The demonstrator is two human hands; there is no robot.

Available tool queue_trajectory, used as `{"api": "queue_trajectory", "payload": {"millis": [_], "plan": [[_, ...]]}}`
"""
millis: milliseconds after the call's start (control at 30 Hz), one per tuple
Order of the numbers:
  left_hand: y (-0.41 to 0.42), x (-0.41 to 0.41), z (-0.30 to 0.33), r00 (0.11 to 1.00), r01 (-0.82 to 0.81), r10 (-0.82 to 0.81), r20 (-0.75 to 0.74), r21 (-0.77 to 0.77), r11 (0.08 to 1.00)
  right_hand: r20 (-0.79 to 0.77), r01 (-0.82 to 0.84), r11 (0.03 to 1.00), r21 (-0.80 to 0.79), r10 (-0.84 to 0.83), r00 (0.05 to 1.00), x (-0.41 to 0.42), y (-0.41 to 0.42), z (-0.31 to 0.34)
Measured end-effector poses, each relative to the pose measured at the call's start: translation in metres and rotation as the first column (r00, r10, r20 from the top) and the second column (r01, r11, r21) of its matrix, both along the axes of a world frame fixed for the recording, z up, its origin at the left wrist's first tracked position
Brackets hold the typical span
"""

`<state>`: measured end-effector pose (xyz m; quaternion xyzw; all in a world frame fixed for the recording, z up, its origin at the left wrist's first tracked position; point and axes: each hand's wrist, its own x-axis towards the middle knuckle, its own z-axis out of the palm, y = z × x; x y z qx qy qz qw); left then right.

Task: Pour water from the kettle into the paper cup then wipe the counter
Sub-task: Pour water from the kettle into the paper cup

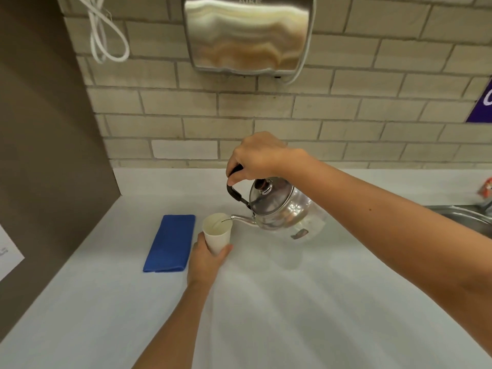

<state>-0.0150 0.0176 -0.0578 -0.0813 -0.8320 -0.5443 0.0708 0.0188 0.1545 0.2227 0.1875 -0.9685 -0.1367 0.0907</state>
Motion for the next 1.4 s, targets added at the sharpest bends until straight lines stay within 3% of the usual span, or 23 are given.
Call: {"api": "queue_trajectory", "payload": {"millis": [1400], "plan": [[0.001,0.004,0.006,1.000,-0.008,0.008,0.018,0.002,1.000,0.002,-0.057,0.992,0.111,0.057,0.998,0.003,-0.006,0.010]]}}
